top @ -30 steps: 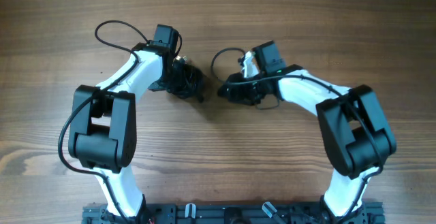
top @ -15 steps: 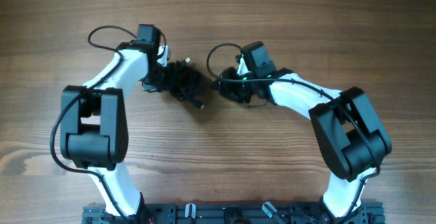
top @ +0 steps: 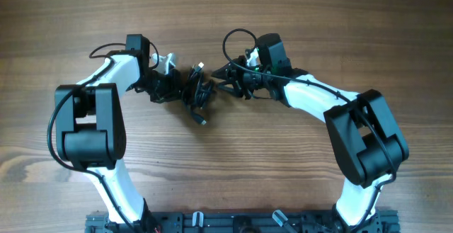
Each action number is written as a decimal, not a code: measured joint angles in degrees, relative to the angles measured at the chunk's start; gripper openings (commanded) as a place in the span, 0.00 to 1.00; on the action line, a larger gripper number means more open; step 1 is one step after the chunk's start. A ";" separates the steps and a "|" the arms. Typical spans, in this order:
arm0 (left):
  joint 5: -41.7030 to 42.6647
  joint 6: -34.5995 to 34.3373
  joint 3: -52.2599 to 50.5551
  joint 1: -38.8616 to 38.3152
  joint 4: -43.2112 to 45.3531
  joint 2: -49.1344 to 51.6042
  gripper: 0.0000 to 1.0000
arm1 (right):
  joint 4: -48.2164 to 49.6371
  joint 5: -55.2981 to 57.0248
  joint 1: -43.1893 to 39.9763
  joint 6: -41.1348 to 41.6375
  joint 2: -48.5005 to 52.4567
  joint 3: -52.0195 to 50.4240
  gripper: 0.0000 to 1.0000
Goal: Untangle cables
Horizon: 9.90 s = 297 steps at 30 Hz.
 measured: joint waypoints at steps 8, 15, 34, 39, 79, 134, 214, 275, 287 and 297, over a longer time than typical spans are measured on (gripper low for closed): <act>0.98 0.39 0.00 0.00 0.22 0.00 0.04 | -5.20 -2.51 -0.17 0.57 -0.02 0.02 0.32; 1.18 0.39 0.00 0.00 0.24 0.00 0.04 | -14.21 -2.08 -3.65 -3.76 -0.04 0.04 0.39; 1.18 0.39 0.00 0.00 0.85 0.00 0.04 | -14.34 -2.05 -1.29 -5.05 -0.11 0.13 0.34; 1.16 0.39 0.00 0.02 0.85 0.00 0.04 | -8.37 -1.60 0.85 -0.35 -0.11 0.15 0.30; 5.22 0.37 0.00 -1.68 0.59 0.00 0.04 | -37.33 9.14 -8.83 -23.65 -0.28 1.07 0.04; 7.15 1.29 -0.13 -1.44 6.51 -12.83 0.04 | -58.58 34.67 -2.12 -24.48 -0.68 23.12 0.04; -10.80 -17.11 -0.31 4.83 4.17 -12.83 0.04 | -29.46 33.24 13.79 -69.94 -0.22 17.97 0.56; -11.72 -17.29 -0.31 7.52 5.11 -12.83 0.04 | -21.94 34.01 17.53 -81.15 10.29 17.90 0.70; -11.76 -17.29 -0.31 7.52 5.16 -12.83 0.04 | -16.44 34.36 17.53 -81.59 12.28 17.99 0.50; -11.80 -17.70 -0.31 7.52 5.40 -12.83 0.04 | -15.96 35.52 17.55 -82.34 12.83 17.97 0.06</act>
